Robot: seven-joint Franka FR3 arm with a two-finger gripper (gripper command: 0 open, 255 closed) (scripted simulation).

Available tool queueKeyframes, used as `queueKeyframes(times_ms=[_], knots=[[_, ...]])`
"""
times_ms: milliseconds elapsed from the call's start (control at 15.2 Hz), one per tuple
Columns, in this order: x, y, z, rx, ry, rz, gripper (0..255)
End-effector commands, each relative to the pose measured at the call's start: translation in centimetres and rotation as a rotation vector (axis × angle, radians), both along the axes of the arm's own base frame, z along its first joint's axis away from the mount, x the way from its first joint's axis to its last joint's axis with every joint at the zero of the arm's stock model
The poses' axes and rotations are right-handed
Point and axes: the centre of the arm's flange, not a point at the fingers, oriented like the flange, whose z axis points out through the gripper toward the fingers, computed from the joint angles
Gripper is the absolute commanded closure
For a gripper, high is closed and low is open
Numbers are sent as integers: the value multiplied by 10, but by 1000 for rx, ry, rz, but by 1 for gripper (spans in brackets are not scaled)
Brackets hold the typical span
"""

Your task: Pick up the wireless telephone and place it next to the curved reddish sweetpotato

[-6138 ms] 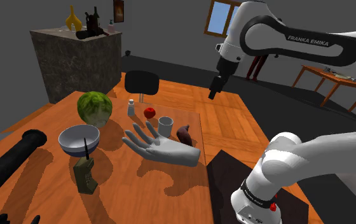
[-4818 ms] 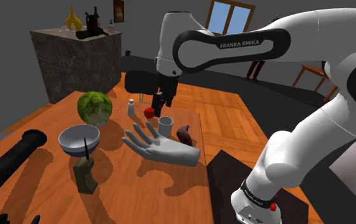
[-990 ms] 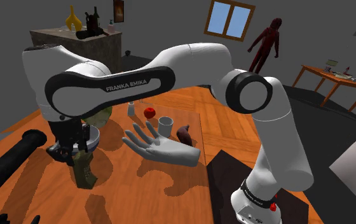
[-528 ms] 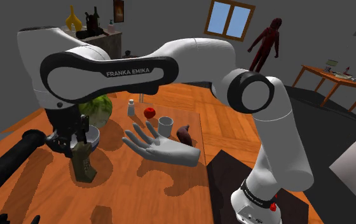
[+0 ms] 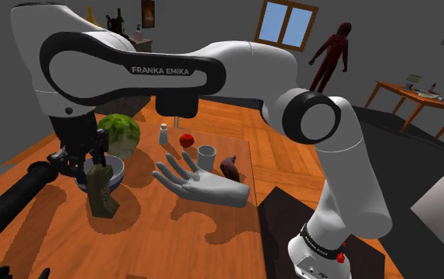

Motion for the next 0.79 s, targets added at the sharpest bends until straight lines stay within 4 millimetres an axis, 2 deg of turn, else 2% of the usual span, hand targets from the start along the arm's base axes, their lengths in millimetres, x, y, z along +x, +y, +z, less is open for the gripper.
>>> queueKeyframes(times_ms=[0, 264, 330, 726], knots=[[-1, -1, 11, 0, 0, 0, 255], [-1, -1, 33, 0, 0, 0, 255], [-1, -1, 33, 0, 0, 0, 255], [-4, -77, 54, 0, 0, 0, 255]])
